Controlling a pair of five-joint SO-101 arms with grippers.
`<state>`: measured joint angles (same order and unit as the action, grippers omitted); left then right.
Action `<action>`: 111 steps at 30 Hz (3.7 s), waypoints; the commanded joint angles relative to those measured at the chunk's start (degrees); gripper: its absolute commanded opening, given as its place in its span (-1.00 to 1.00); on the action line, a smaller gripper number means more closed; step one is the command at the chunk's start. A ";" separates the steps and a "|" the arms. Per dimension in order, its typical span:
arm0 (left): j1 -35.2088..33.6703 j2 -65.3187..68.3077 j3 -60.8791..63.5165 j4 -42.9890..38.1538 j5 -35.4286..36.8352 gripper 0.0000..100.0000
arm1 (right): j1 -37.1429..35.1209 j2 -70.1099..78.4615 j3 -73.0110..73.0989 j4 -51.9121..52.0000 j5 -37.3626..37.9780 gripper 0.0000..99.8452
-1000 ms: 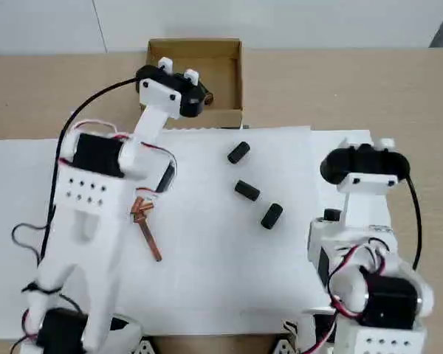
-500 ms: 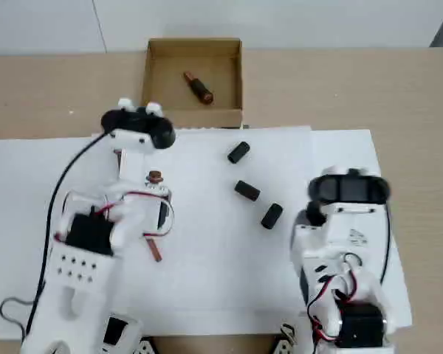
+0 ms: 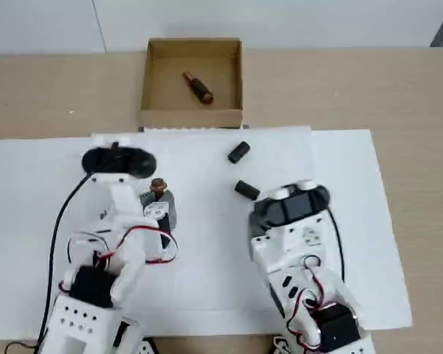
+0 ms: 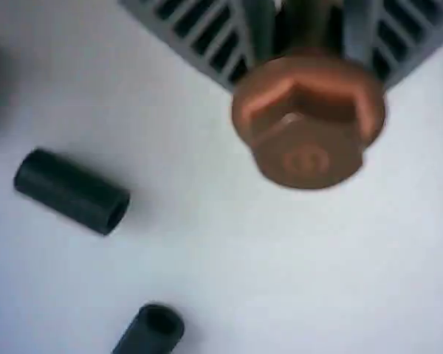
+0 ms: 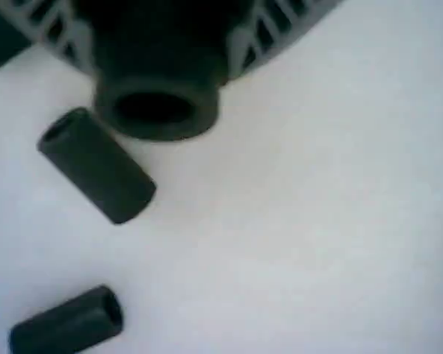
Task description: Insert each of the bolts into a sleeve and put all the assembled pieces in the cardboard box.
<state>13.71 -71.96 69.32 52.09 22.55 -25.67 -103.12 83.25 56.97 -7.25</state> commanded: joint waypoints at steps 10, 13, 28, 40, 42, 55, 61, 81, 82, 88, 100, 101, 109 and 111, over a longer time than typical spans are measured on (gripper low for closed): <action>0.53 -22.24 14.81 -15.21 4.22 -0.99 | -11.38 -0.75 5.45 -11.38 -0.09 -0.99; 0.53 -27.87 17.36 -16.70 6.77 -0.99 | -14.29 -0.75 5.63 -11.38 -0.09 -0.99; 10.02 -32.00 18.86 -17.05 18.90 -0.99 | -18.42 -0.75 5.36 -11.38 5.63 -0.99; 10.20 -32.00 17.89 -17.05 16.35 -0.99 | -18.07 -0.75 8.79 -11.47 10.46 -0.99; 10.20 -32.00 17.89 -17.05 15.47 -0.99 | -17.98 -0.75 8.79 -11.47 10.46 -0.99; 10.29 -31.91 17.89 -17.05 14.95 -0.99 | -13.32 -0.75 11.69 -20.97 16.18 -0.99; 10.29 -31.91 17.98 -17.05 14.95 -0.99 | -13.41 -0.75 12.75 -23.25 16.26 -0.99; 14.95 -31.65 19.56 -15.03 14.95 -0.99 | -15.60 -0.84 12.31 -23.43 16.35 -0.99; 15.38 -31.65 19.91 -14.15 14.86 -0.99 | -15.60 -0.84 12.31 -23.43 16.35 -0.99; 18.11 -31.82 22.02 -10.20 12.04 -0.99 | -15.60 -0.84 11.69 -25.19 19.16 -0.99; 18.37 -31.91 24.48 -10.55 5.80 -0.74 | -15.60 -0.84 12.31 -27.47 20.84 -0.99; 17.32 -31.91 24.48 -10.55 5.10 -0.65 | -15.60 -0.84 12.31 -27.47 20.84 -0.99; 9.85 -31.82 24.22 -10.46 -2.73 -0.52 | -15.60 -0.75 13.10 -27.56 20.75 -0.99; 9.41 -31.91 24.04 -10.46 -3.34 -0.52 | -15.60 -0.75 13.19 -27.47 20.75 -0.99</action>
<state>23.82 -103.60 94.02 41.63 20.62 -40.97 -103.03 95.56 32.00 12.97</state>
